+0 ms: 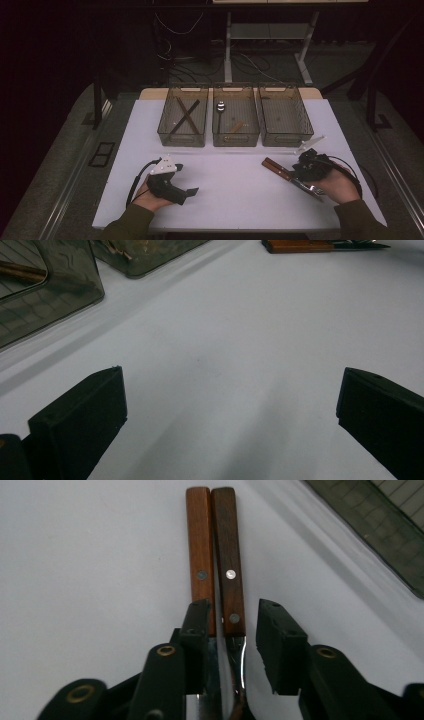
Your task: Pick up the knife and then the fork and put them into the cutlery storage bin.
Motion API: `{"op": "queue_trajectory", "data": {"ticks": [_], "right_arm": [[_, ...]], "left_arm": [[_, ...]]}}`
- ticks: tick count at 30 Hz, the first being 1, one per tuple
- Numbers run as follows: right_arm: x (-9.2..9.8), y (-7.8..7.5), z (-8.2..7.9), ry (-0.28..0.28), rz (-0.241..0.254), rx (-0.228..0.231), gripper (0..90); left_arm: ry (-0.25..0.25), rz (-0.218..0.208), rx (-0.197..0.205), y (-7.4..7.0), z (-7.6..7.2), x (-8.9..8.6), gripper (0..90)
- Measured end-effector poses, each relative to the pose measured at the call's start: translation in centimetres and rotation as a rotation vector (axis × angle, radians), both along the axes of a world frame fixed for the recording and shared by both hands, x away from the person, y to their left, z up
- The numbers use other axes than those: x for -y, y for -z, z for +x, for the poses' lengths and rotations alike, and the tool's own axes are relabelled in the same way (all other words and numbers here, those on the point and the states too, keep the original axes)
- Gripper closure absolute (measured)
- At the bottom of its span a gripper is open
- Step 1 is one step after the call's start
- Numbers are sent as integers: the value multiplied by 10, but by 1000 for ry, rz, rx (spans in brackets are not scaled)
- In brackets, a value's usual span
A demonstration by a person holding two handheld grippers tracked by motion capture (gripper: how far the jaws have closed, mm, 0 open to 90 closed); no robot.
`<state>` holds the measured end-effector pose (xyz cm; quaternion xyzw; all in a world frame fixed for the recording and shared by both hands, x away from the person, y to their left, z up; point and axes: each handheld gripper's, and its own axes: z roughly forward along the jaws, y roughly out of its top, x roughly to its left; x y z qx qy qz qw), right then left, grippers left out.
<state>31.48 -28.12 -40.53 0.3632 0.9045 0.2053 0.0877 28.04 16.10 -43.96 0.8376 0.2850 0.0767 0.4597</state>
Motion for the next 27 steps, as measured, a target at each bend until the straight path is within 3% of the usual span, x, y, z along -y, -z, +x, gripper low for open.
{"op": "queue_trajectory", "data": {"ticks": [2,6,10,11,27], "right_arm": [[-6,-1,9,-13,-41,-22,655],[-16,1,23,-56,-77,-111,670],[-22,4,31,-87,-121,-148,699],[-22,4,32,-94,-143,-140,708],[-27,14,38,-124,-216,-185,742]], "left_arm": [[1,-1,-1,0,0,0,0],[3,-4,-4,0,0,0,0],[8,-6,-3,0,0,0,0],[9,-4,-3,0,0,0,0],[13,1,-5,1,-1,1,0]]}}
